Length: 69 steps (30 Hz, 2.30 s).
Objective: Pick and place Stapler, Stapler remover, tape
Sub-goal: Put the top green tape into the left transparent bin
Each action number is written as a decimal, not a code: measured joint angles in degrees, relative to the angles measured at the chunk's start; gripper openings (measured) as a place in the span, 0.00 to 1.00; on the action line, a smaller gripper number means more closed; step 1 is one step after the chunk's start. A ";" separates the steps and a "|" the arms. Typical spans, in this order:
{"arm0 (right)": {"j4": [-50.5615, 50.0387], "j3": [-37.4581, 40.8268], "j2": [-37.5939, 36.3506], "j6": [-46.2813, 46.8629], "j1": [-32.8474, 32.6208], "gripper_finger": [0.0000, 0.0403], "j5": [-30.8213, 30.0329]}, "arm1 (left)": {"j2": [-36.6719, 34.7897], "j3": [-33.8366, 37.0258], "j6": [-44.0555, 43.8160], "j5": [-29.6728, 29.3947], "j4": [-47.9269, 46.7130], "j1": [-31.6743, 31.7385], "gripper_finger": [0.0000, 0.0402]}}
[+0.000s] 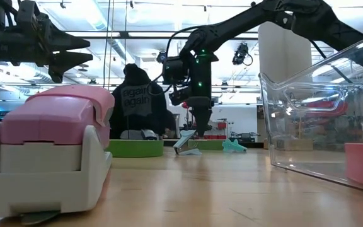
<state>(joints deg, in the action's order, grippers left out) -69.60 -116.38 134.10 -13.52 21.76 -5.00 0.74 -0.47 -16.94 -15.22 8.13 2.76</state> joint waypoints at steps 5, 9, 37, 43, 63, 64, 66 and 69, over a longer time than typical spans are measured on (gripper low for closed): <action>0.05 0.00 0.00 1.01 0.63 0.17 -0.46 | 0.01 0.00 -0.01 0.00 -0.01 0.00 0.49; 0.07 0.00 0.00 0.85 0.87 0.31 -1.44 | 0.00 0.00 -0.01 0.00 0.01 0.00 0.49; 2.52 7.92 -1.84 -2.38 -0.57 0.14 -6.46 | 0.00 0.00 1.10 -0.18 -0.81 0.00 0.49; -2.77 1.69 -5.45 -0.21 -1.63 0.14 -5.08 | -0.01 0.01 1.13 -0.21 -0.79 0.00 0.49; -18.94 -3.78 -25.34 21.21 -23.70 0.14 -2.64 | -0.01 0.00 -2.15 -0.17 -0.69 0.00 0.49; -19.44 -3.78 -26.05 23.17 -25.62 0.14 -2.77 | 0.01 0.00 -2.75 -0.16 -0.70 0.00 0.49; -19.82 -3.78 -26.88 27.36 -29.52 0.14 -2.73 | -0.01 0.00 -4.46 -0.17 -0.65 0.00 0.49; -20.16 -3.78 -27.33 33.51 -35.18 0.14 -2.52 | -0.01 0.00 -6.81 -0.17 -0.63 0.00 0.49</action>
<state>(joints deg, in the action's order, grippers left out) -89.76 -120.16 106.78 20.00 -13.42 -7.52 0.73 -0.47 -23.75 -15.40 7.51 2.76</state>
